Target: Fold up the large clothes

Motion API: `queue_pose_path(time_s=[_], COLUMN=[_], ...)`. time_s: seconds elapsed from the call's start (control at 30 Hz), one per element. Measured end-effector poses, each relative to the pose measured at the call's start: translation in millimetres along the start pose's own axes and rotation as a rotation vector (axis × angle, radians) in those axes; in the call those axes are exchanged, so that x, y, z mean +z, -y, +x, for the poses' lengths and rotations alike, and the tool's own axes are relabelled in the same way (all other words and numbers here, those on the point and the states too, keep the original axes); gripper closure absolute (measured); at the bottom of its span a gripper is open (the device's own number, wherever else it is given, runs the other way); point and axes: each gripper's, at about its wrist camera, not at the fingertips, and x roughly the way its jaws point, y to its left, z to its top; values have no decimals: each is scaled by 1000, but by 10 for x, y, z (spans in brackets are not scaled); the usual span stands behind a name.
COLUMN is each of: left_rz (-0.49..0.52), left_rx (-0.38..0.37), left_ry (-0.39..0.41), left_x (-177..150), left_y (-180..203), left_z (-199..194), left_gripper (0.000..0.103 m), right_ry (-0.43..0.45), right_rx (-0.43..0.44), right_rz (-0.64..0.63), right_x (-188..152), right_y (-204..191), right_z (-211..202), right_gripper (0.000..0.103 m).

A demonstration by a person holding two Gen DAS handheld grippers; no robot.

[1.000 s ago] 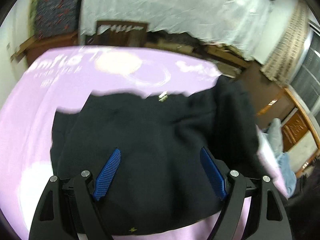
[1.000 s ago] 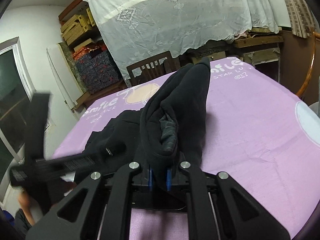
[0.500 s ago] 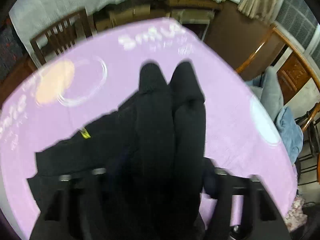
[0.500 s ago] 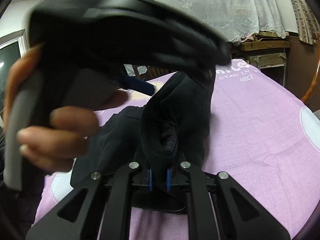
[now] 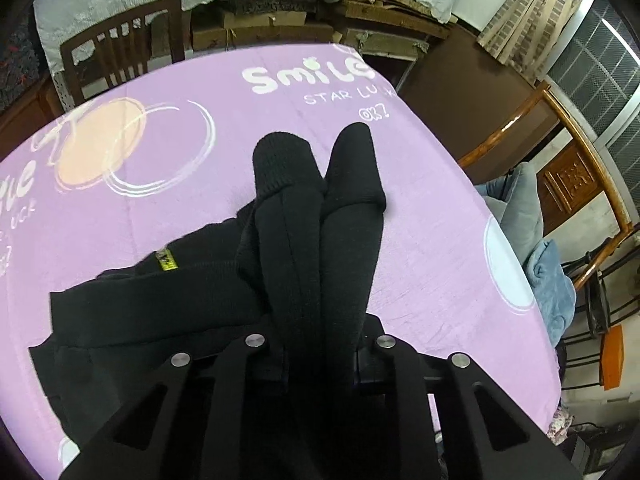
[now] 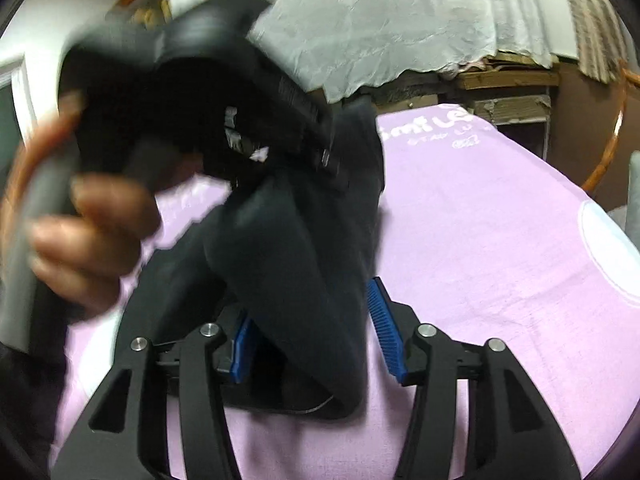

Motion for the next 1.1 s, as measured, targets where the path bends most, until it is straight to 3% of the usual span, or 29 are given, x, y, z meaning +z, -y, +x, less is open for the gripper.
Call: queue_pose_path(time_s=[0.07, 0.17, 0.33, 0.57, 0.7, 0.83, 0.97, 1.1], left_rz=[-3, -8, -37, -156, -248, -311, -330, -331], left_rx=[-9, -12, 10, 30, 38, 77, 102, 100], left_ry=[26, 75, 182, 240, 230, 186, 164, 187], left_x=[-24, -67, -260, -756, -1110, -1412, -1574, -1673], left_y=[-34, -129, -506, -1394, -1916, -2268, -2432, -2523], left_z=[-113, -419, -1053, -1493, -1477, -1189, -895, -834], left_gripper=[84, 84, 84, 83, 82, 80, 75, 71], right_ry=[4, 53, 104, 118, 86, -8, -120, -175], right_rx=[-33, 4, 14, 57, 84, 113, 127, 110], right_rz=[-35, -28, -153, -384, -522, -620, -664, -732], right_x=[-16, 57, 267, 377, 242, 30, -163, -342], right_y=[-54, -74, -512, -1393, -1881, -2230, -2363, -2453], right_z=[27, -94, -297, -318, -129, 176, 509, 718], right_gripper=[81, 91, 94, 93, 89, 86, 86, 86])
